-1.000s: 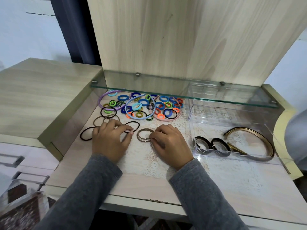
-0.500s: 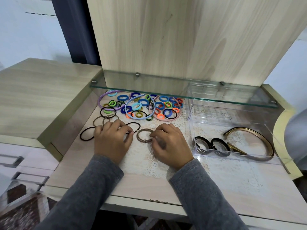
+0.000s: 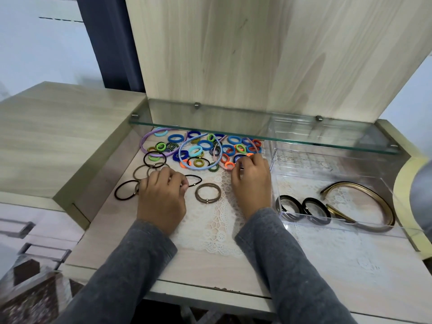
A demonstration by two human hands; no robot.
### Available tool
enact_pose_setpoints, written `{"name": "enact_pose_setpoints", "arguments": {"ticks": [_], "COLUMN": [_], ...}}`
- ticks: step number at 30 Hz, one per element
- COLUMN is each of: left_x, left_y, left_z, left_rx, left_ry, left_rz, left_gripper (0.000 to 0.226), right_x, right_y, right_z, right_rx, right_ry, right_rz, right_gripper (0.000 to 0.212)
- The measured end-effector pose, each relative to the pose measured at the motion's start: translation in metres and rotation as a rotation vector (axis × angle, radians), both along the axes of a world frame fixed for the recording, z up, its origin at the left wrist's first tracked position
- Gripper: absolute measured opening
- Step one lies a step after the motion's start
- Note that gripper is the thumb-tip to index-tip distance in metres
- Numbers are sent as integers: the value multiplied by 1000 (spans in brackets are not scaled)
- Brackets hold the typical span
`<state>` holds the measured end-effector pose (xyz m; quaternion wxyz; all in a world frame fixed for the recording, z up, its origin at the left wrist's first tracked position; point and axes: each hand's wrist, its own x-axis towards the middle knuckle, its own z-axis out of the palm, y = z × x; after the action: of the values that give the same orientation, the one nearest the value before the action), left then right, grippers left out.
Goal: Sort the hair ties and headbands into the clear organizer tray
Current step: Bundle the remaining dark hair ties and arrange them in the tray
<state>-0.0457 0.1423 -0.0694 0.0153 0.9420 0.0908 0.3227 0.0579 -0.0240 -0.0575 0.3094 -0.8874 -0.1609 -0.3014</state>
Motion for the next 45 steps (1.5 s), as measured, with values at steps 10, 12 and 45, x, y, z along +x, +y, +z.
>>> {"name": "enact_pose_setpoints", "arguments": {"ticks": [10, 12, 45], "left_x": [-1, -1, -1], "left_y": [-7, -7, -1], "left_z": [8, 7, 5], "left_rx": [-43, -65, -160], "left_ry": [45, 56, 119], "left_rz": [-273, -283, -244], "left_gripper": [16, 12, 18], "right_x": [8, 8, 9], "right_y": [2, 2, -1], "right_z": [-9, -8, -10], "right_rx": [-16, -20, -51], "right_ry": [95, 114, 165], "right_rz": [-86, -80, -67], "right_gripper": [19, 20, 19]}}
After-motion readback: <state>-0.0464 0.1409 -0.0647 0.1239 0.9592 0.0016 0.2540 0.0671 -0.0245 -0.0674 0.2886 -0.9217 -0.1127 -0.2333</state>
